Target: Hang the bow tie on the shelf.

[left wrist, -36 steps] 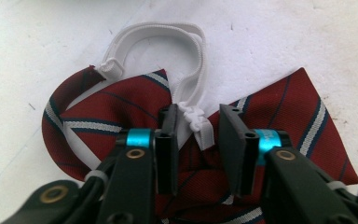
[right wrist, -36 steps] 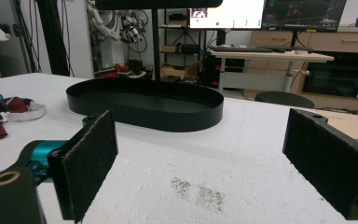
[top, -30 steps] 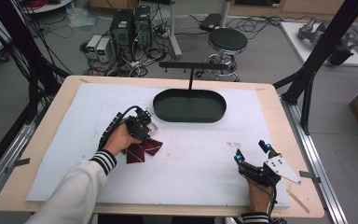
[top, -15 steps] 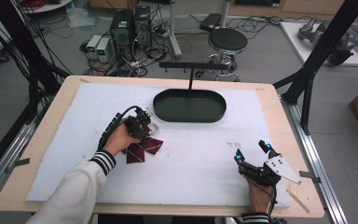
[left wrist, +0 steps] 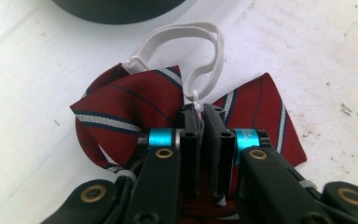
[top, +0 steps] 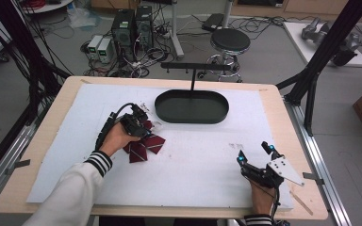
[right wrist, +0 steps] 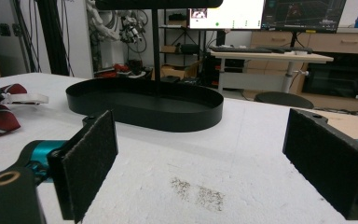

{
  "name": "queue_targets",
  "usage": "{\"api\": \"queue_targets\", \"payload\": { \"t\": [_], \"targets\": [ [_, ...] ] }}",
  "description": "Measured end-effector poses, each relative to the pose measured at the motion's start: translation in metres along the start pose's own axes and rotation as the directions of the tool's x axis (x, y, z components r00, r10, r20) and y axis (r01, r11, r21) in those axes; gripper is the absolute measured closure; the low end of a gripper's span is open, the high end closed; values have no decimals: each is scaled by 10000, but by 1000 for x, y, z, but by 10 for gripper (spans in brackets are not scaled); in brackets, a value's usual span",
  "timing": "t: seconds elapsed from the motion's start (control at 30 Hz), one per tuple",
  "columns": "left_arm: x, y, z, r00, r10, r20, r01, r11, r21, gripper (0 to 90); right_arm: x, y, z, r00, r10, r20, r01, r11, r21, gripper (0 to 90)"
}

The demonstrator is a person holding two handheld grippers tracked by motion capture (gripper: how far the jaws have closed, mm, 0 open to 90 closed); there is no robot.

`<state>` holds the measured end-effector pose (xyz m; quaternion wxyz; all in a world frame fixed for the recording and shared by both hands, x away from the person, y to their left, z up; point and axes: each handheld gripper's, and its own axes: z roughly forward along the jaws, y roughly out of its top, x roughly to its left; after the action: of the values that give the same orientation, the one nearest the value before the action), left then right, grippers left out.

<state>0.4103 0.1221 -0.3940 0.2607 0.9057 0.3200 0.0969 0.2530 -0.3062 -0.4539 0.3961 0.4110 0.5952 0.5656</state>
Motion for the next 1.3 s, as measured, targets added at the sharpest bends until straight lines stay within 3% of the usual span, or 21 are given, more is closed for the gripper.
{"api": "queue_targets", "payload": {
  "t": [0.2,0.3,0.5,0.57,0.83,1.2,1.3],
  "targets": [
    [1,1,-9,9997,125,-189,-139,9970,-766,851,0,0,0,10000,-19,-10,19,10000,6,92],
    [2,2,-15,9996,93,-253,-127,9906,-1362,851,0,0,0,10000,-2,0,2,10000,0,92],
    [6,5,-30,9994,76,-325,-150,9721,-2341,852,0,0,0,10000,-12,1,12,10000,4,92],
    [7,7,-35,9993,39,-378,-142,9612,-2754,852,0,0,0,10000,16,-2,-16,10000,12,92],
    [8,12,-48,9980,88,-624,-311,9301,-3659,852,0,0,0,10000,-4,4,4,10000,1,92],
    [6,25,-55,9978,90,-662,-357,9096,-4139,851,0,0,0,10000,-31,8,31,10000,-4,92],
    [5,30,-56,9972,105,-737,-416,8995,-4349,851,0,0,0,10000,-25,-2,25,10000,-4,92]
  ]
}}
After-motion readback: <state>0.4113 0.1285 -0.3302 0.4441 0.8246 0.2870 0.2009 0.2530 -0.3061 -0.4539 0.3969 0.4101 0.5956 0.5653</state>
